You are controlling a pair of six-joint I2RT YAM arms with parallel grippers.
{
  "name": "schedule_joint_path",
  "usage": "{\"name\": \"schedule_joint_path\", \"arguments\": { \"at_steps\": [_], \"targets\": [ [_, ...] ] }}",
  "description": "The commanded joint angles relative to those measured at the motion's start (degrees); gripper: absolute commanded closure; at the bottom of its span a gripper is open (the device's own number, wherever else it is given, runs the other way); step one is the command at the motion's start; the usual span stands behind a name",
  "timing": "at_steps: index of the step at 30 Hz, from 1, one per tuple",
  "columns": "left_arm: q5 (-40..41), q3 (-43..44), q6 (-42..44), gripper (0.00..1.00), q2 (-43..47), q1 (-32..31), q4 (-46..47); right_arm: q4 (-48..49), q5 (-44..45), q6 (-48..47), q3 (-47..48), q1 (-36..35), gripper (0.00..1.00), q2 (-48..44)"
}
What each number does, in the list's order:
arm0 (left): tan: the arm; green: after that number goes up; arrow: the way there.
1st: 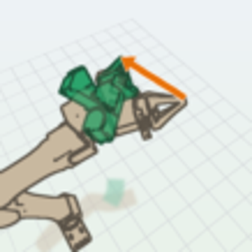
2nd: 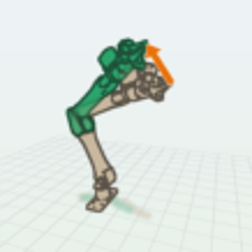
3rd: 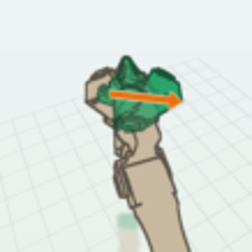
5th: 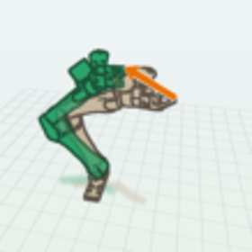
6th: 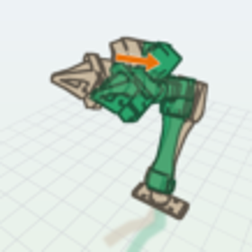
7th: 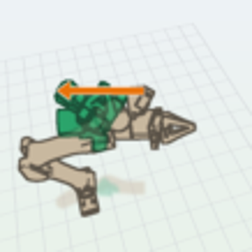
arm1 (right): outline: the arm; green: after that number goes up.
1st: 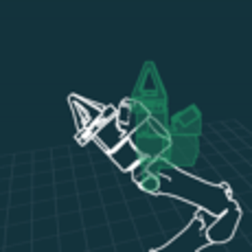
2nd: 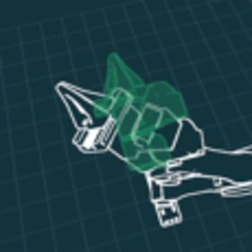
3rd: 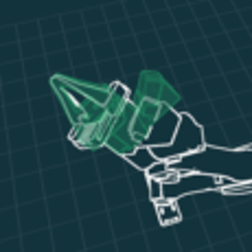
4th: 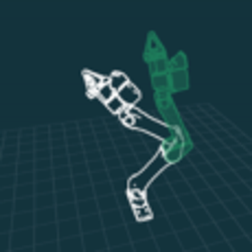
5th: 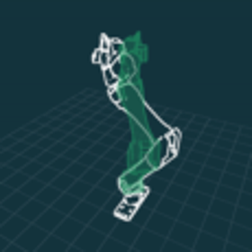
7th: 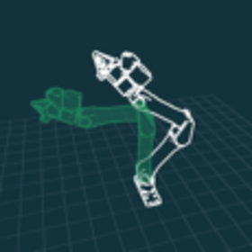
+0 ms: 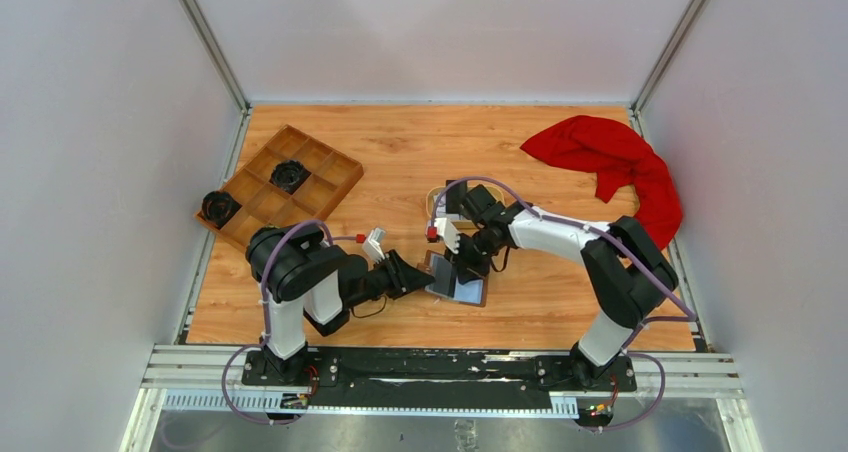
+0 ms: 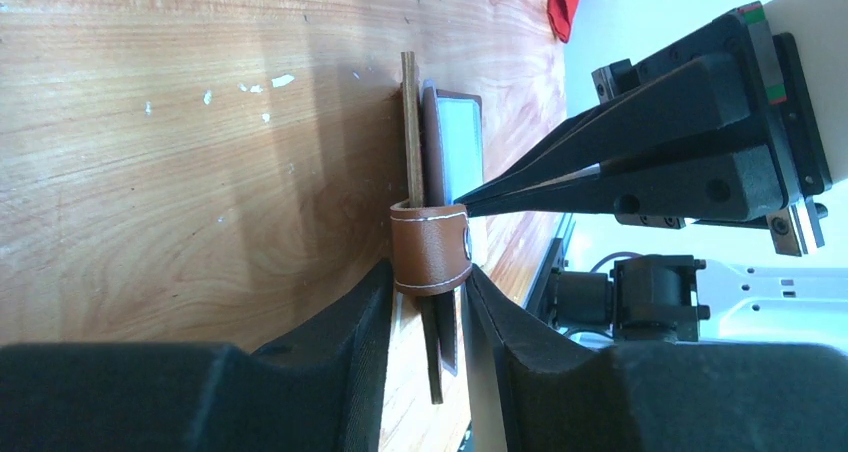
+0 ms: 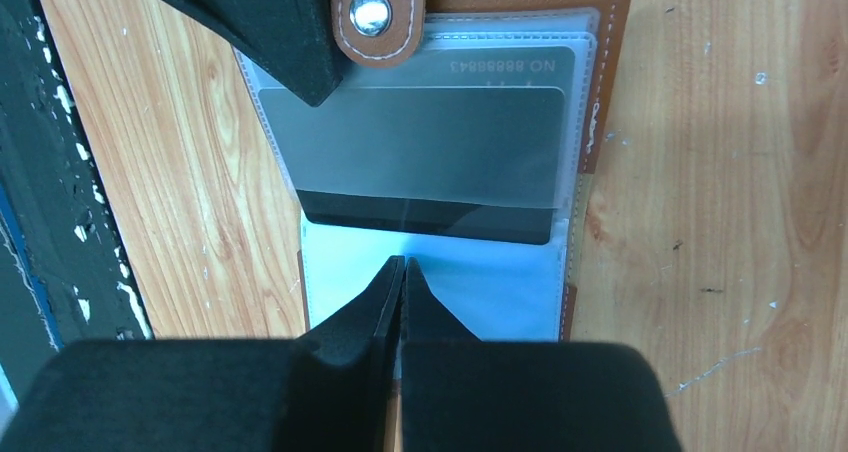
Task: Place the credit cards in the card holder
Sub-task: Insert the credit card into the card holder.
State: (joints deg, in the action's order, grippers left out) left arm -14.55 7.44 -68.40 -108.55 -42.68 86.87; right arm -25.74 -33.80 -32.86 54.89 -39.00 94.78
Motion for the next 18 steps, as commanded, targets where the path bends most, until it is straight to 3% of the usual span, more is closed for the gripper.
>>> {"name": "schedule_joint_path", "arguments": {
  "at_steps": [1, 9, 18],
  "targets": [
    [0.1, 0.0, 1.6, 0.71, 0.3, 0.6, 0.8, -1.8, 0.0, 3.8, 2.0, 0.9, 1.00, 2.2],
    [-1.1, -0.1, 1.5, 0.87, 0.1, 0.5, 0.8, -1.8, 0.0, 10.5, 3.7, 2.2, 1.00, 4.9],
    [-0.7, -0.3, 0.9, 0.89, -0.5, 0.3, 0.8, -1.7, -9.3, 18.0, 4.7, 7.4, 0.99, 6.1]
  ]
}}
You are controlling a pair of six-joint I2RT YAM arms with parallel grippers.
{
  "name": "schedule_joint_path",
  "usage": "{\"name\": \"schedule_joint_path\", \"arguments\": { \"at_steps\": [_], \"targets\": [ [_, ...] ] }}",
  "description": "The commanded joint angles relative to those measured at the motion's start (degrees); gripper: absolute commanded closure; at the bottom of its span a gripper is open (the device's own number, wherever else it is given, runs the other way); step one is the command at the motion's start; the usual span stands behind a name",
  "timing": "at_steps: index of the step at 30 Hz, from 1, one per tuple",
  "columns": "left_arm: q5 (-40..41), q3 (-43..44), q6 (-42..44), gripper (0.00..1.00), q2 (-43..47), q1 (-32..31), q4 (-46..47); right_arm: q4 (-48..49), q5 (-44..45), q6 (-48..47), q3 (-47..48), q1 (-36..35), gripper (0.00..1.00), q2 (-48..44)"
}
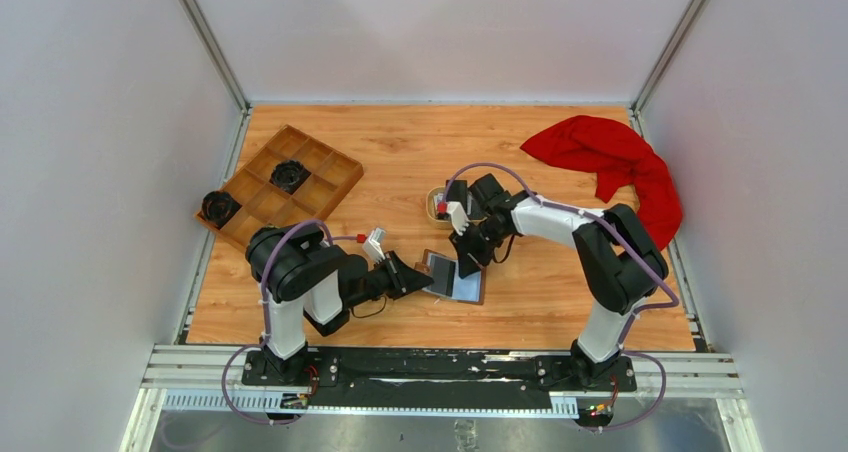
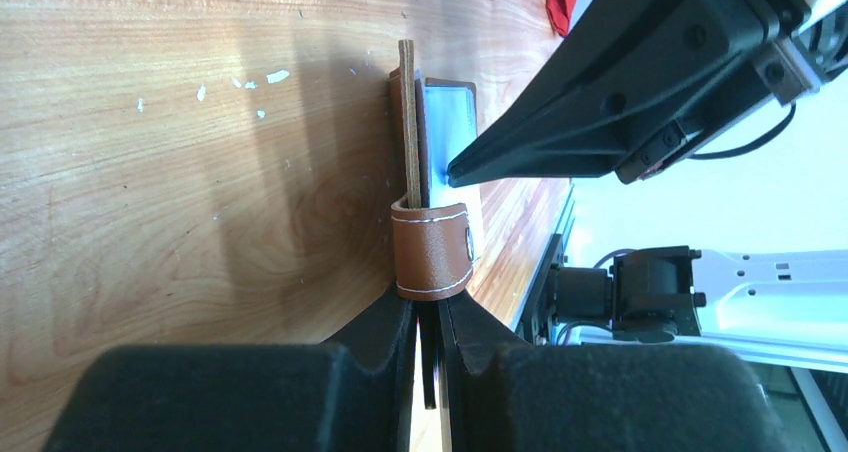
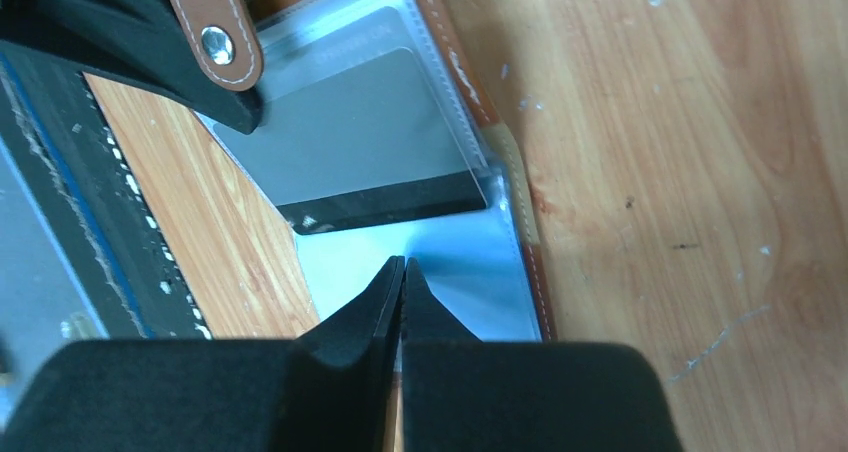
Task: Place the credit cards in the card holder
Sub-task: Insert the credit card into the card holder.
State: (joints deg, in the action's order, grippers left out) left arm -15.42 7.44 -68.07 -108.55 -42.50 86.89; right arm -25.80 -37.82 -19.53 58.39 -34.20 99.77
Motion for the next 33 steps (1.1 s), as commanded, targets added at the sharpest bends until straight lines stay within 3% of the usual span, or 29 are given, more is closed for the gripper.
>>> {"name": "schedule_joint_path", "arguments": {
  "at_steps": [1, 5, 17, 33],
  "targets": [
    [0.4, -0.3, 0.5, 0.89, -0.4, 0.0, 0.7, -1.5, -6.1, 5.9, 1.2, 2.9, 0.98, 1.3],
    [1.5, 0.1, 0.0, 0.88, -0.6, -1.2, 0.7, 1.0, -8.2, 11.1, 0.2, 3.6, 0.96, 1.9],
    [2.7, 0.6, -0.7, 0.86, -1.0, -2.3, 0.7, 8.2, -1.8, 24.6, -3.8, 5.5, 0.94, 1.9],
    [2.2, 2.2, -1.0, 0.79, -2.6, -3.9, 0.7, 15.3, -11.2, 33.7, -6.2, 7.2, 0.87, 5.7]
  ]
}}
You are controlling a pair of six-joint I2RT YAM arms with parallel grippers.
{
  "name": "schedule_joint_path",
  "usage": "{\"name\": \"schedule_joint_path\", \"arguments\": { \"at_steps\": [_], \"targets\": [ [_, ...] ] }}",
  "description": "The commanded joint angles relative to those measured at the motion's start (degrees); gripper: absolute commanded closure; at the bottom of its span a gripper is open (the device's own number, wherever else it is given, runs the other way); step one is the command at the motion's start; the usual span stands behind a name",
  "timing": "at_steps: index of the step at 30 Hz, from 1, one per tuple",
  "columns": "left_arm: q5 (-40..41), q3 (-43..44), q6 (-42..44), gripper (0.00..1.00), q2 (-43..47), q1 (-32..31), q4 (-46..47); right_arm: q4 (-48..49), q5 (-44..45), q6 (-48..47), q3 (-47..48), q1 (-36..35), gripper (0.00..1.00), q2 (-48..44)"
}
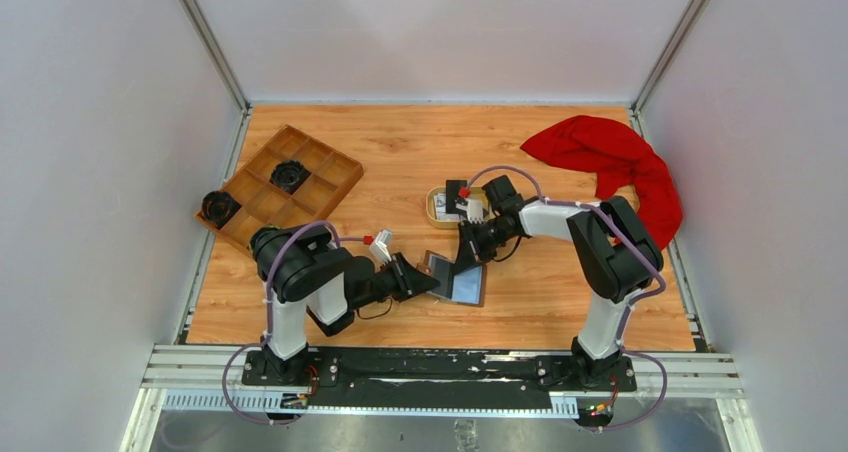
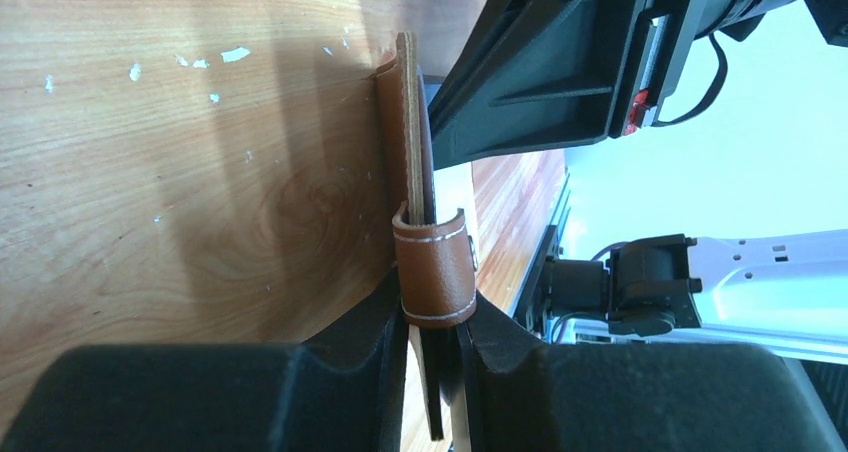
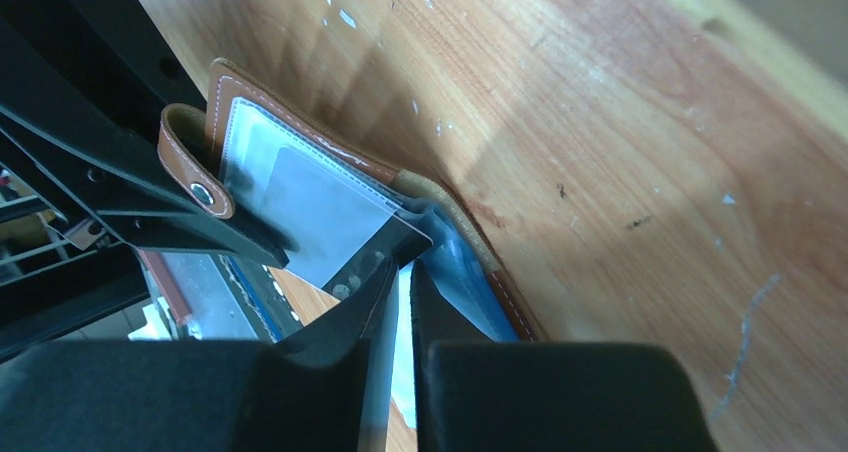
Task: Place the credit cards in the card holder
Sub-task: Insert the credit card into the card holder.
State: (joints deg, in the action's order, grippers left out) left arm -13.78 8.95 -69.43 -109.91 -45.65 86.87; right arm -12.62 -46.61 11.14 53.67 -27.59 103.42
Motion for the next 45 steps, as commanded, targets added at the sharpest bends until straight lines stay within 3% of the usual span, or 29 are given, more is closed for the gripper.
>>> {"name": "schedule_joint_path", "arguments": {
  "at_steps": [1, 10, 19, 24, 33, 41, 45],
  "targets": [
    [0.6, 0.8, 0.3, 0.79, -1.4, -0.8, 0.8, 2.6, -3.2, 3.4, -1.6, 0.6, 0.86, 2.2],
    [0.8, 1.3, 0.1, 0.75, -1.6, -1.1, 0.8, 6.1, -8.0, 6.5, -2.3, 2.5, 0.85, 3.6],
    [2.6, -0.6, 1.6, 0.55, 2.2, -1.0, 0.8, 6.9, -9.6, 6.0, -2.2, 3.6, 0.82, 3.7],
    [2.2, -3.0, 2.6, 0.52, 4.6, 1.0, 0.9, 4.7, -8.2, 3.3, -1.5, 4.4, 0.81, 3.6],
    [1.2, -5.1, 3.2, 0.53, 5.9, 3.3, 0.8, 3.3, -8.1, 1.3, -0.7, 4.7, 0.79, 4.2],
    [0.3, -5.8, 3.2, 0.62, 7.0, 4.9, 0.8, 2.5, -8.4, 0.5, -0.3, 4.7, 0.78, 4.7],
    [-0.4, -5.3, 3.0, 0.74, 5.8, 5.0, 0.9, 2.3, -8.9, 0.4, -0.2, 4.8, 0.77, 4.9]
  ]
}}
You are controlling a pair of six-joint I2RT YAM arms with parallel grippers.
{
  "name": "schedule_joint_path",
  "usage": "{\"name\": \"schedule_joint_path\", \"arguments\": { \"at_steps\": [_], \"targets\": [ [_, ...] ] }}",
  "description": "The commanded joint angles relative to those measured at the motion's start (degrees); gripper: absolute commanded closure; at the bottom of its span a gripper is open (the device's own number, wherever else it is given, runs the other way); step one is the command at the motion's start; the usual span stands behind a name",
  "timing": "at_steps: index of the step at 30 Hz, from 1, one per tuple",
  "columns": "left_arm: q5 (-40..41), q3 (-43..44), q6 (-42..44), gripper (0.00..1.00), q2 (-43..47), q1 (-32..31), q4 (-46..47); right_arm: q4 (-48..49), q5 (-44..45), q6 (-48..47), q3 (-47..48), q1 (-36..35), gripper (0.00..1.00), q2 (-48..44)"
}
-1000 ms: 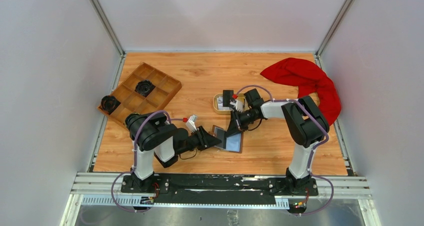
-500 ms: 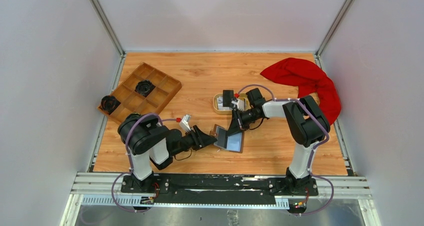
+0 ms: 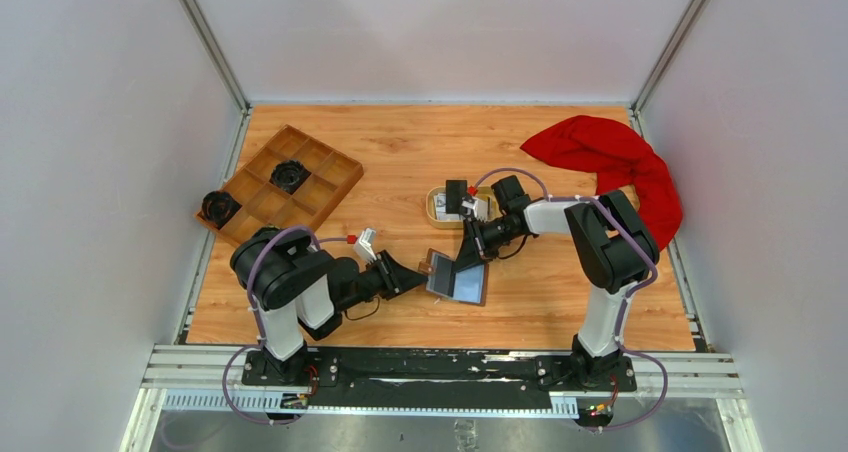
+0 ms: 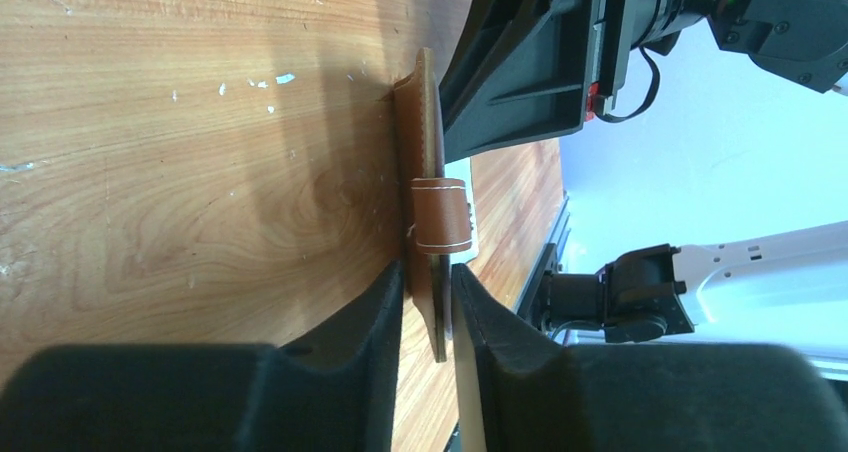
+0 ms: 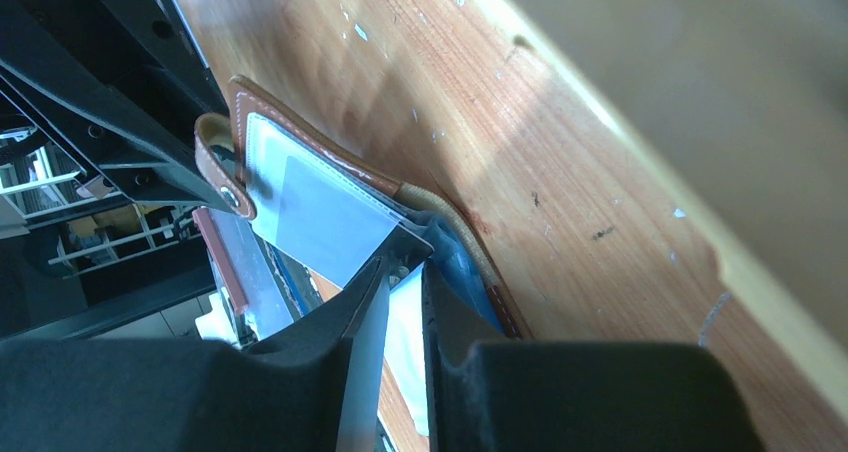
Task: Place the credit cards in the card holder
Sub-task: Insert the credit card into the card holder.
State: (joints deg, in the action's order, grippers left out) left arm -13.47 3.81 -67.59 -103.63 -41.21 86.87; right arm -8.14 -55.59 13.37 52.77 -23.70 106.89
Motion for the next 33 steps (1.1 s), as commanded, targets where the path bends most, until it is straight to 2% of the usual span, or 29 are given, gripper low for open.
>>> {"name": "schedule_joint_path", "arguments": {
  "at_steps": [1, 7, 10, 25, 33],
  "targets": [
    [-0.9, 0.0, 1.1, 0.78, -0.8, 0.7, 0.8, -2.1, 0.1, -1.8, 0.7, 1.0, 0.77, 1.5],
    [-1.5, 0.0, 1.3, 0.95, -1.1, 0.9, 0.9, -2.2, -0.5, -1.8, 0.8, 1.6, 0.76, 1.6],
    [-1.7, 0.0, 1.6, 1.00, -0.7, 1.0, 0.8, -2.2, -0.8, -1.8, 0.8, 2.0, 0.75, 1.8],
    [-6.9, 3.3, 2.0, 1.00, -2.1, 0.3, 0.7, -2.5, -4.3, -2.0, 1.3, 2.0, 0.71, 3.0],
    [-6.5, 6.0, 0.9, 1.00, -2.1, -2.2, 0.7, -3.5, -5.9, -3.1, 2.0, 2.1, 0.69, 3.1]
  ]
}}
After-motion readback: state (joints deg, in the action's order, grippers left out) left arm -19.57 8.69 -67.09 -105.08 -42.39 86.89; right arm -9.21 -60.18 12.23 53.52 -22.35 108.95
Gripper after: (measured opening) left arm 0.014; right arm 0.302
